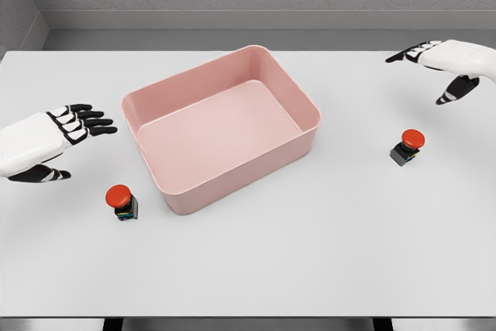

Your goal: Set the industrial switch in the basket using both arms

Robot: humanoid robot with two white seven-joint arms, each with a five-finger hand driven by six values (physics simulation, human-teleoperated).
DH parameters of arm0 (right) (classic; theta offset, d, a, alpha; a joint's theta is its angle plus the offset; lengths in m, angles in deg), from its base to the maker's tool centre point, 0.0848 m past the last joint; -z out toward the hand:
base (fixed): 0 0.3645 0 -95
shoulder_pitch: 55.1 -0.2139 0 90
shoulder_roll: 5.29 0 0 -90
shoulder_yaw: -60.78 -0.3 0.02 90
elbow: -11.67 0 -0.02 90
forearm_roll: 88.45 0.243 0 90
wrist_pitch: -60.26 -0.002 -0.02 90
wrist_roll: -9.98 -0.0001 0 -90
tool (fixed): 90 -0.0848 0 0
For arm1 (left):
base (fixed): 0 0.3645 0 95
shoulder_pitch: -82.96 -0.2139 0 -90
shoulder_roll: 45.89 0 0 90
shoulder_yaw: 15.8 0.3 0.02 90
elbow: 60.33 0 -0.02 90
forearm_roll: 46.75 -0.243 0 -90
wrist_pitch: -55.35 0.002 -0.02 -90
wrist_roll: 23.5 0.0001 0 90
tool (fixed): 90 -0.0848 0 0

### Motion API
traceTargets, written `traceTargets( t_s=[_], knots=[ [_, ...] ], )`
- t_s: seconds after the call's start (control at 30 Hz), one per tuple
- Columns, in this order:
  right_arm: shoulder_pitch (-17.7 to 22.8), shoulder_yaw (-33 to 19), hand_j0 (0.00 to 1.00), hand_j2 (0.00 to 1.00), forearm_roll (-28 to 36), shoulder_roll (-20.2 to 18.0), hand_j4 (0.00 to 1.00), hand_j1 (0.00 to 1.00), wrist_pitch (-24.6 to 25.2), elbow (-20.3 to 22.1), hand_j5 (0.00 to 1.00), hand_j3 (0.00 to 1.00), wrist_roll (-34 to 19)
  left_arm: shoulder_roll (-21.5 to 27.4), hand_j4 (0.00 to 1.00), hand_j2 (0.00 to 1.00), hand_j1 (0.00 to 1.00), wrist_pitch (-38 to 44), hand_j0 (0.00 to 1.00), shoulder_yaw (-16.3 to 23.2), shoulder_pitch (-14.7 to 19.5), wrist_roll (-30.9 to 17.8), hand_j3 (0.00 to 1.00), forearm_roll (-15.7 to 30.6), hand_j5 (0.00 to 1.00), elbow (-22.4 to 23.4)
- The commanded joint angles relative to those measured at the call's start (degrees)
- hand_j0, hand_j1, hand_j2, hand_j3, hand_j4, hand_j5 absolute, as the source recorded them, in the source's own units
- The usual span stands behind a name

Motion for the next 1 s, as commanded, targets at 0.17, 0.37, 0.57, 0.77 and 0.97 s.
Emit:
traceTargets(
  t_s=[0.17,0.37,0.57,0.77,0.97],
  knots=[
    [-0.18,1.59,1.00,1.00,0.85,-2.21,1.00,1.00,0.14,0.54,1.00,1.00,3.48,0.01,1.00,1.00,1.00,-0.03,1.00,0.39,-0.96,-0.13,1.00,-1.66,1.00,0.05],
    [-0.18,8.97,1.00,1.00,0.76,-4.49,1.00,1.00,0.14,3.61,1.00,1.00,3.75,-0.69,0.90,0.90,0.90,-0.03,0.90,0.30,-2.02,-3.64,0.90,-6.59,0.90,-0.04],
    [1.32,10.46,1.00,1.00,0.76,-8.18,1.00,1.00,0.14,6.69,1.00,1.00,3.57,-2.10,0.90,0.90,0.90,-0.03,0.90,0.39,-2.02,-3.73,0.90,-12.21,0.90,-0.12],
    [4.57,9.85,1.00,1.00,0.76,-10.21,1.00,1.00,0.14,11.09,1.00,1.00,4.01,-2.98,0.91,0.91,0.91,-0.03,0.91,0.48,-2.11,-3.73,0.91,-12.30,0.91,-1.62],
    [6.15,9.76,1.00,1.00,0.76,-10.65,1.00,1.00,0.14,16.01,1.00,1.00,4.19,-2.89,0.92,0.92,0.92,-0.03,0.92,0.48,-2.20,-3.64,0.92,-12.30,0.92,-1.71]
  ],
)
